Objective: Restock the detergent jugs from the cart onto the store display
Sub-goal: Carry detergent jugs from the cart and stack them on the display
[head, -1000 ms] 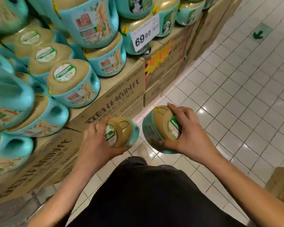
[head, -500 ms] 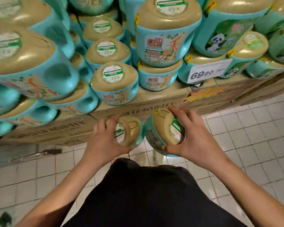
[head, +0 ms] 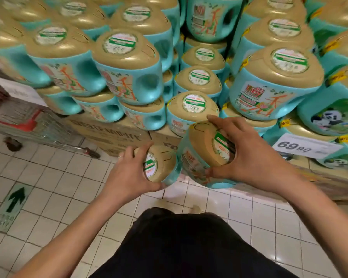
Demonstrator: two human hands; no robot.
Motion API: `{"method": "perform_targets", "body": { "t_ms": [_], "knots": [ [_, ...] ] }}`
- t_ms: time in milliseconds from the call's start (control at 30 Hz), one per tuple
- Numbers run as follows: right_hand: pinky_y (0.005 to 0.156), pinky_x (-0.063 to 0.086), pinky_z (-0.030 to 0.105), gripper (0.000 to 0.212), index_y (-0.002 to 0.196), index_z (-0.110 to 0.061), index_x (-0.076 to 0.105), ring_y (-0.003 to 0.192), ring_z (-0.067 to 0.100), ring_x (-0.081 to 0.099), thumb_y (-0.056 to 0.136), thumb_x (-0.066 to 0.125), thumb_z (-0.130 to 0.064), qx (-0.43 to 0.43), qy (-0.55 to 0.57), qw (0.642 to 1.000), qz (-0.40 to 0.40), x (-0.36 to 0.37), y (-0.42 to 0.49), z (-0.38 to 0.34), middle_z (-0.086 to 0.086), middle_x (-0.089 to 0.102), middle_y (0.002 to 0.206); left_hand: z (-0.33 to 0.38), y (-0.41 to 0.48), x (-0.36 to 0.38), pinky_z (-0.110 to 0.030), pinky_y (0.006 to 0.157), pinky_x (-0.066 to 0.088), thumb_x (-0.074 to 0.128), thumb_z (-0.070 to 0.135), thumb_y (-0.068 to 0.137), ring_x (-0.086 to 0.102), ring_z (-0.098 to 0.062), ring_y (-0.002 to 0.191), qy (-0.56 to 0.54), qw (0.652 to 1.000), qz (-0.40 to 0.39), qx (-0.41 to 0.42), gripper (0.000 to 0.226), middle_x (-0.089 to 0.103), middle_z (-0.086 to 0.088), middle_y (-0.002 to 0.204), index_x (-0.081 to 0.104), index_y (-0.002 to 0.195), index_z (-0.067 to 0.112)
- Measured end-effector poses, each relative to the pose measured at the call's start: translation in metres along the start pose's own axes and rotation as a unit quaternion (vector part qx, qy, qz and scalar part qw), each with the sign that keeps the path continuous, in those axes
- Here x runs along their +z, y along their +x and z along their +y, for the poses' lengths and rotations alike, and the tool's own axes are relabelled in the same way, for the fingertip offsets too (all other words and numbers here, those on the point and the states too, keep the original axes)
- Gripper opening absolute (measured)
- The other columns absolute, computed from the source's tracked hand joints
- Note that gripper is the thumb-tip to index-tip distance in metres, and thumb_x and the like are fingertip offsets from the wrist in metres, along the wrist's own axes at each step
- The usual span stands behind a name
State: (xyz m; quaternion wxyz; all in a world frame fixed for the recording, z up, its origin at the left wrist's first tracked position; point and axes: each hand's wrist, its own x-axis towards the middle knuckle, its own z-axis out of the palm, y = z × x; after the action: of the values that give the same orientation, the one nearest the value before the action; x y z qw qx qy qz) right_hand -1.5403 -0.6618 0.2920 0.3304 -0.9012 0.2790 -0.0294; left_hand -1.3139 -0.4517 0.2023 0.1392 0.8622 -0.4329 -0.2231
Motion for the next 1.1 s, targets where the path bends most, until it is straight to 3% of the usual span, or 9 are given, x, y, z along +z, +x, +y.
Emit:
{"method": "perform_targets", "body": {
  "t_ms": [167,300,433,500,600,733,900,967,1100],
  "knots": [
    [0.105,0.051,0.044,0.122,0.158,-0.056,0.023,0.132,0.012,0.048,0.052,0.079,-0.073,-0.073,-0.077,0.994,-0.004,-0.048,0.024,-0.038,-0.024,0.038,0.139,0.011,0.003,-0.034,-0.040,0.092,0.049,0.074,0.089,0.040,0.044,-0.020,0.125,-0.009,0.999,0.031,0.025,0.132,0.038,0.013,0.128,0.017,0.154,0.054],
    [0.096,0.041,0.022,0.122,0.156,-0.058,0.023,0.122,0.003,0.046,0.049,0.077,-0.079,-0.098,-0.107,0.989,0.002,-0.098,0.052,-0.061,-0.021,0.041,0.136,0.028,0.005,-0.065,-0.040,0.095,0.049,0.078,0.083,0.043,0.041,-0.019,0.130,0.015,0.996,0.061,0.069,0.133,0.039,0.013,0.134,0.011,0.155,0.056],
    [0.097,0.036,0.019,0.120,0.154,-0.058,0.028,0.120,0.001,0.046,0.051,0.087,-0.073,-0.120,-0.135,0.983,-0.011,-0.144,0.092,-0.076,-0.017,0.046,0.139,0.053,0.007,-0.093,-0.042,0.097,0.051,0.080,0.073,0.044,0.044,-0.022,0.130,0.040,0.987,0.096,0.122,0.130,0.040,0.009,0.139,0.016,0.155,0.053],
    [0.104,0.032,0.015,0.118,0.156,-0.055,0.030,0.127,-0.005,0.041,0.053,0.085,-0.073,-0.139,-0.142,0.980,-0.020,-0.162,0.114,-0.080,-0.022,0.043,0.145,0.067,0.009,-0.105,-0.043,0.098,0.051,0.080,0.071,0.044,0.044,-0.022,0.129,0.060,0.980,0.111,0.153,0.129,0.040,0.007,0.140,0.017,0.155,0.053],
    [0.100,0.023,-0.004,0.115,0.157,-0.049,0.032,0.123,-0.017,0.035,0.061,0.091,-0.066,-0.153,-0.155,0.976,-0.016,-0.182,0.150,-0.083,-0.030,0.039,0.142,0.088,0.018,-0.120,-0.044,0.103,0.049,0.081,0.070,0.048,0.044,-0.023,0.130,0.073,0.969,0.135,0.193,0.129,0.041,0.003,0.141,0.018,0.158,0.049],
    [0.118,0.034,0.026,0.109,0.157,-0.045,0.034,0.138,0.001,0.043,0.066,0.094,-0.054,-0.145,-0.159,0.976,-0.022,-0.198,0.197,-0.079,-0.018,0.043,0.157,0.111,0.039,-0.132,-0.047,0.102,0.049,0.082,0.066,0.049,0.048,-0.028,0.128,0.072,0.960,0.158,0.221,0.125,0.045,-0.004,0.141,0.027,0.159,0.041],
    [0.111,0.030,0.022,0.109,0.160,-0.039,0.035,0.132,0.001,0.039,0.069,0.096,-0.043,-0.139,-0.178,0.974,-0.031,-0.201,0.247,-0.066,-0.009,0.042,0.159,0.127,0.078,-0.135,-0.041,0.102,0.043,0.087,0.061,0.054,0.044,-0.028,0.130,0.059,0.965,0.130,0.220,0.123,0.040,-0.003,0.140,0.026,0.159,0.042],
    [0.114,0.034,0.028,0.112,0.160,-0.037,0.034,0.135,0.009,0.043,0.068,0.097,-0.043,-0.122,-0.191,0.973,-0.042,-0.199,0.264,-0.060,-0.003,0.043,0.158,0.131,0.096,-0.134,-0.044,0.110,0.040,0.087,0.062,0.056,0.038,-0.028,0.135,0.049,0.972,0.095,0.208,0.124,0.036,-0.002,0.143,0.018,0.158,0.046],
    [0.124,0.033,0.045,0.119,0.162,-0.030,0.033,0.145,0.029,0.040,0.063,0.098,-0.042,-0.103,-0.255,0.959,-0.067,-0.191,0.293,-0.049,0.009,0.041,0.158,0.137,0.114,-0.125,-0.043,0.107,0.041,0.087,0.062,0.056,0.041,-0.026,0.127,0.081,0.966,0.102,0.224,0.124,0.037,-0.002,0.138,0.021,0.160,0.041]
  ]
}}
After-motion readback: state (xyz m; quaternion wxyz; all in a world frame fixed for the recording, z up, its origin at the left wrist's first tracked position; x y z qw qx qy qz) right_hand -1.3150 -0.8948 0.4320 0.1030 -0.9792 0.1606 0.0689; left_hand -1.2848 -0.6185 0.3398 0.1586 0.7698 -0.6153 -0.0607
